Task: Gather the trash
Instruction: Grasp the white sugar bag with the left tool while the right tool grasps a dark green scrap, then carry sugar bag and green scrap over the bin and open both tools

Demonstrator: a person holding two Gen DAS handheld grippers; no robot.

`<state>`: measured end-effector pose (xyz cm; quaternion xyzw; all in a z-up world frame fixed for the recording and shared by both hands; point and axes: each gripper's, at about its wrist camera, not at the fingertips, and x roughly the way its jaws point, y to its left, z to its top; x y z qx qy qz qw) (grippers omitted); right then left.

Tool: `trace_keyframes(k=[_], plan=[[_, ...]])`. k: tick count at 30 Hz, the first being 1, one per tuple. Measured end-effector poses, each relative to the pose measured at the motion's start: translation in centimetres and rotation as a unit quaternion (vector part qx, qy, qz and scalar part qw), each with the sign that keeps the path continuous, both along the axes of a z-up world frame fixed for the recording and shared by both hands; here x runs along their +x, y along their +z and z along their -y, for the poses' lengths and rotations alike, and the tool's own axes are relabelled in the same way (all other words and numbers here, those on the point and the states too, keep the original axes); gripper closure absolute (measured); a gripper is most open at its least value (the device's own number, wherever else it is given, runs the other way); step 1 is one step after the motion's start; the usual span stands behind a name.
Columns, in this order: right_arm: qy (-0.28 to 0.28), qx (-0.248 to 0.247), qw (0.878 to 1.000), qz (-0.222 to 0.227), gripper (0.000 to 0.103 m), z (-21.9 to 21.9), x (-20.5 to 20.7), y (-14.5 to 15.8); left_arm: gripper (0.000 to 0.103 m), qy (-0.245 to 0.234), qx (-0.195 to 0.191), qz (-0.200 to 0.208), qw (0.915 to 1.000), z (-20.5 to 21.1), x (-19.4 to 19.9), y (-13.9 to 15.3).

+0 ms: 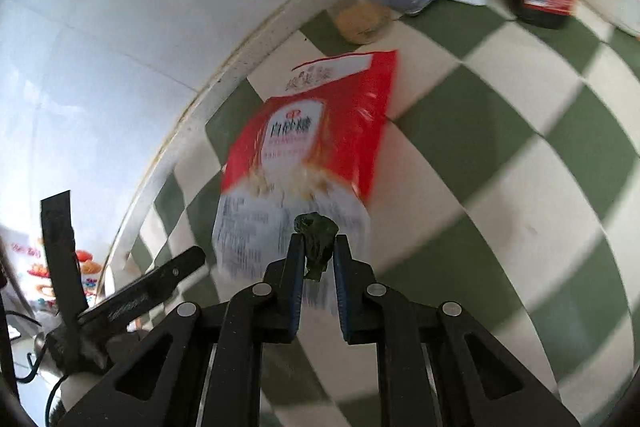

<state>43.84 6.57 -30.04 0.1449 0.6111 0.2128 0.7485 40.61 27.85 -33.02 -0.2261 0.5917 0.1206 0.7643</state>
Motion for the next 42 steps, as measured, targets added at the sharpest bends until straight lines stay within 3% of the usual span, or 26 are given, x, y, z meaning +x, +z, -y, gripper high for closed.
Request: trace_keyframes(k=[2,9,10,11,12,13,15,17,20,24,29,36,42], plan=[[0.007,-0.008,1.000,-0.012,0.088,-1.2,1.1,-1.5,0.001,-0.013,-0.034,0.007,0.9993,-0.2,1.3,-0.9],[-0.014,0.044,0.998,-0.049,0.089,-0.1,2.4,-4.2,0.004,-0.062,-0.035,0.038,0.9968,2.6,3.7,0.1],[-0.016,0.053,0.997,-0.052,0.089,0.1,2.4,-4.4,0.010,-0.065,-0.045,0.044,0.9959,2.8,3.7,0.0],[-0.018,0.062,0.996,-0.056,0.089,0.3,2.3,-4.6,0.041,-0.068,-0.060,0.048,0.9947,3.9,3.6,0.3],[-0.021,0.069,0.996,-0.060,0.089,0.6,2.5,-4.8,0.048,-0.072,-0.073,0.042,0.9938,4.3,3.9,0.1],[-0.025,0.078,0.994,-0.065,0.089,0.7,2.6,-5.0,0.049,-0.076,-0.049,0.038,0.9952,4.8,4.0,0.2],[-0.034,0.094,0.992,-0.075,0.089,1.3,2.5,-5.4,0.079,-0.080,-0.007,0.028,0.9964,4.8,3.8,0.1],[-0.035,0.093,0.992,-0.074,0.089,1.8,2.6,-5.1,0.094,-0.073,-0.005,0.025,0.9970,5.3,3.5,0.2],[-0.036,0.093,0.992,-0.075,0.089,2.5,2.3,-5.2,0.097,-0.055,-0.008,0.037,0.9978,4.9,2.9,1.1],[-0.047,0.097,0.992,-0.070,0.089,2.7,2.0,-4.6,0.098,-0.058,0.039,0.062,0.9956,6.1,1.7,4.2],[-0.064,0.104,0.992,-0.036,0.089,5.3,1.2,-1.6,0.099,-0.065,0.068,0.105,0.9900,7.0,-0.1,8.8],[-0.106,0.104,0.989,0.012,0.089,13.2,-1.8,3.1,0.100,-0.092,0.086,0.156,0.9797,10.5,-1.8,14.5],[-0.147,0.106,0.983,0.034,0.089,20.5,-6.4,6.0,0.100,-0.127,0.088,0.186,0.9704,16.4,-3.2,18.6]])
